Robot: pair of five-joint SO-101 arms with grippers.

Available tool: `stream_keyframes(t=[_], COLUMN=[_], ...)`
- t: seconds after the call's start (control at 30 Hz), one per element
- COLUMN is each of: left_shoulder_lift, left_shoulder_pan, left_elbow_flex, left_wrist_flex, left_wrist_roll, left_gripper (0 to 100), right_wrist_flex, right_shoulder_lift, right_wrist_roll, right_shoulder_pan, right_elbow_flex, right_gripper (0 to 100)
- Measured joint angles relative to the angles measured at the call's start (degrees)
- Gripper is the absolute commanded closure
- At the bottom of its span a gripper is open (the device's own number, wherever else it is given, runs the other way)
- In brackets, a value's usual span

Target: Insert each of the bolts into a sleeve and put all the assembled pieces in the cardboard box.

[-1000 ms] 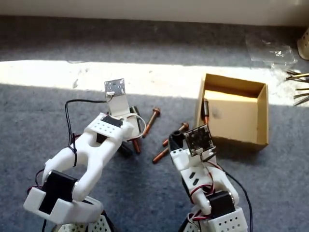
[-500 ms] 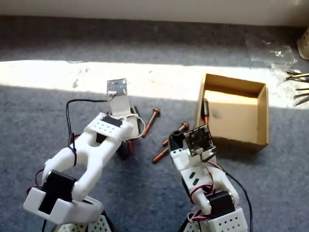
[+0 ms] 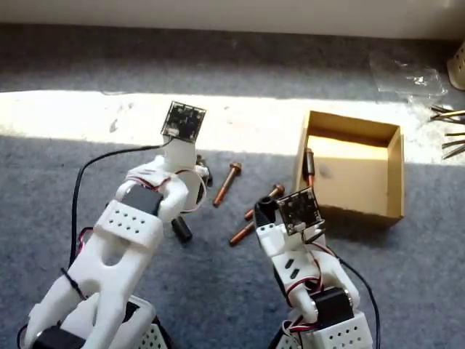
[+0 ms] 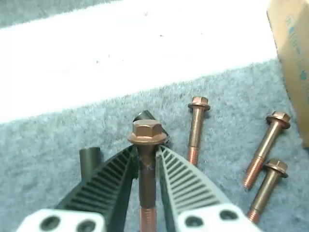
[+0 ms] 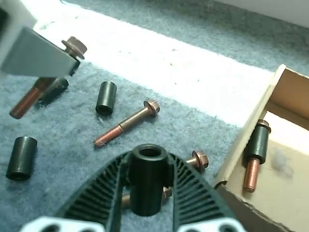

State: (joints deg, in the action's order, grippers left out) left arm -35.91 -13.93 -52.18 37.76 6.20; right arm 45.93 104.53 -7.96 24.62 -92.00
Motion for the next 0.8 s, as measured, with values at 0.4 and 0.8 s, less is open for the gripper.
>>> stream_keyframes(t=[0.4,0.8], left_shoulder_lift=[-26.1,-39.9], left_shoulder_pan=[0.0,0.2], left_elbow_flex=[-3.1,-3.1], left_wrist_flex=[0.0,0.0], left_wrist_roll=[-1.4,-1.4], left_gripper=[99,99], right_wrist_flex=[-9.8,-15.7], right_shoulder_lift=[0.0,0.0], right_wrist_roll=[0.0,0.0], right_shoulder_pan=[6.2,18.7], right_elbow_flex=[-3.6,-3.6], right_gripper=[99.4,99.4])
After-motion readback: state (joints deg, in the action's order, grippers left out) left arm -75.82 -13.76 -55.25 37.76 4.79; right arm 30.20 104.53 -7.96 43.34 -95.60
